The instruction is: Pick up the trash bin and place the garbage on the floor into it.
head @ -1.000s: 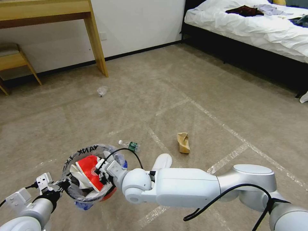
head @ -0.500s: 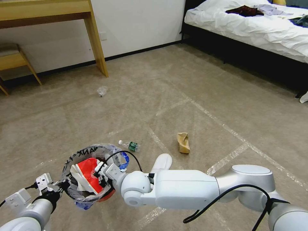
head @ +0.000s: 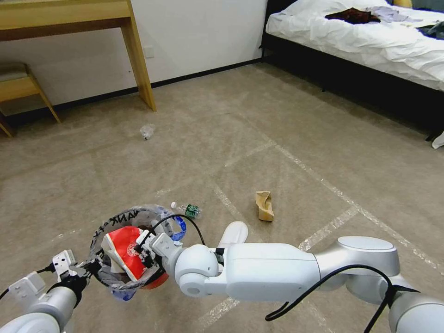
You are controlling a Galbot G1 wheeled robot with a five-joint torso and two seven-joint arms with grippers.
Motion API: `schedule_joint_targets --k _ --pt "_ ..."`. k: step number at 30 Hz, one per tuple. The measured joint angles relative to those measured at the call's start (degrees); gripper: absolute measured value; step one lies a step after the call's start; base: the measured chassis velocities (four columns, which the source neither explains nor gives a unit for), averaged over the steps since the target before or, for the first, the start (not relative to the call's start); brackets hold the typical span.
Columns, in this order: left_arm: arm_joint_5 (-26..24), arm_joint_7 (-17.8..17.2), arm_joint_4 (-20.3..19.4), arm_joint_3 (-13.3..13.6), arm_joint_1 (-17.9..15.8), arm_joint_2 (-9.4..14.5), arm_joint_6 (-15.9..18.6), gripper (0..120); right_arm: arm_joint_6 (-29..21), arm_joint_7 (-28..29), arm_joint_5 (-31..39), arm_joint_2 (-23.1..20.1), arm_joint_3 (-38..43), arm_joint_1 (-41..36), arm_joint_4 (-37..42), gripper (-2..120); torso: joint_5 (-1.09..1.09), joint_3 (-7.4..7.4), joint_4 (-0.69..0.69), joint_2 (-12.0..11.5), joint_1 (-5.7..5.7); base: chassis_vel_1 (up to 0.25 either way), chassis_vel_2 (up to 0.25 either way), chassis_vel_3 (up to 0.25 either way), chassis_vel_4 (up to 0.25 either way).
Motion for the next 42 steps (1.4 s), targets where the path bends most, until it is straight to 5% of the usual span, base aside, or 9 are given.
schedule_joint_targets --k 17,42 --pt "-0.1 0.1 0.9 0.1 -0.5 0.0 0.1 1 -0.6 0.7 0.8 -1.5 0.8 0.3 3.0 99 0.00 0.00 0.00 0.0 0.00 0.000 0.000 0.000 0.000" --pt "-0.2 0.2 2.2 0.2 -1.1 -0.2 0.1 1 -1.3 1.8 1.6 -2.3 0.9 0.5 4.5 100 0.00 0.00 0.00 0.0 0.00 0.000 0.000 0.000 0.000"
